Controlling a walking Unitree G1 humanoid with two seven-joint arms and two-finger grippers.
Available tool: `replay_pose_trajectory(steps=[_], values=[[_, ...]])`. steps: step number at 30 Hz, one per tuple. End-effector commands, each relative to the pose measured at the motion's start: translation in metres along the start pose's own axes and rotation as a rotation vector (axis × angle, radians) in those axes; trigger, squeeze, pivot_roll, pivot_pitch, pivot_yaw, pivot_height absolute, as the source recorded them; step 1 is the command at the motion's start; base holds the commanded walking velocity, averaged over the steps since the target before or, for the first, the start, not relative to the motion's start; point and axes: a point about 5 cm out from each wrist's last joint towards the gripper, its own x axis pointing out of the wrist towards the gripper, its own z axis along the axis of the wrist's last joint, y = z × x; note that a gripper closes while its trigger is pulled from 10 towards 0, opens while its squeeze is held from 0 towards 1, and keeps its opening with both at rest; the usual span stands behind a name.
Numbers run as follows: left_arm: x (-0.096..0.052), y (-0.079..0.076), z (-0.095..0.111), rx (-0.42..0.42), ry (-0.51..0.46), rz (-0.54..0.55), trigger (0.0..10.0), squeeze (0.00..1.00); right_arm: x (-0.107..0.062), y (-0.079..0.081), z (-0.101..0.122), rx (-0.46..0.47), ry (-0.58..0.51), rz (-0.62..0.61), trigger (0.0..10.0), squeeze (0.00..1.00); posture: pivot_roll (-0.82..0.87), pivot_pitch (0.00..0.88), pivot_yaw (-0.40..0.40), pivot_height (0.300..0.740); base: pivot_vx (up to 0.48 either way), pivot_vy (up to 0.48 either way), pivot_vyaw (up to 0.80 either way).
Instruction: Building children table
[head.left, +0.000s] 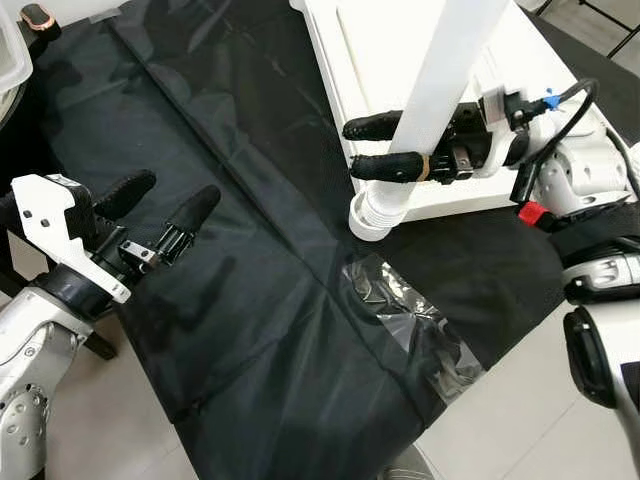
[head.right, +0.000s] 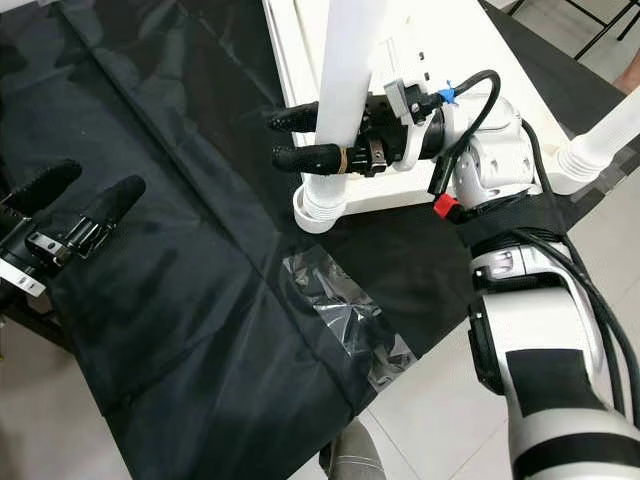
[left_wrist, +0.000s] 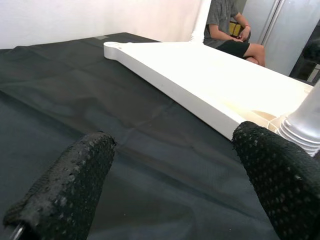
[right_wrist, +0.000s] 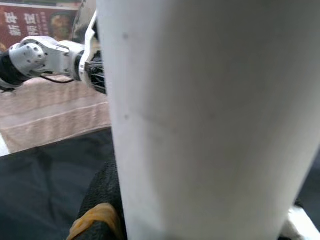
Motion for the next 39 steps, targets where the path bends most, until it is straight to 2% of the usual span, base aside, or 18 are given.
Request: replay_pose_trajectory(steps=[1,10,18,28,39], values=[[-0.001,-0.004,0.002,0.008,0.002,-0.021,10.0,0.00,0.000,0.002,-0.010,0.022,0.035,0.002,10.0,0.00,0.12,0.413,0.004,0.740,0.000,0.000,0.00],[0.001,-0.006,0.003,0.002,-0.003,-0.033,10.0,0.00,0.006,0.002,-0.013,0.036,0.018,0.003,10.0,0.00,0.12,0.414,0.008,0.740,0.000,0.000,0.00],[0.001,-0.007,0.004,0.002,-0.008,-0.037,10.0,0.00,0.014,0.007,-0.015,0.068,0.021,0.081,10.0,0.00,0.12,0.416,0.003,0.740,0.000,0.000,0.00],[0.002,-0.008,0.005,0.000,-0.015,-0.037,10.0,0.00,0.015,0.005,-0.016,0.068,0.045,0.077,10.0,0.00,0.11,0.416,-0.001,0.740,0.000,0.000,0.00],[0.004,-0.011,0.006,-0.009,-0.022,-0.048,10.0,0.00,0.025,0.009,-0.022,0.111,0.002,0.107,10.0,0.00,0.11,0.417,-0.001,0.740,0.000,0.000,0.00]])
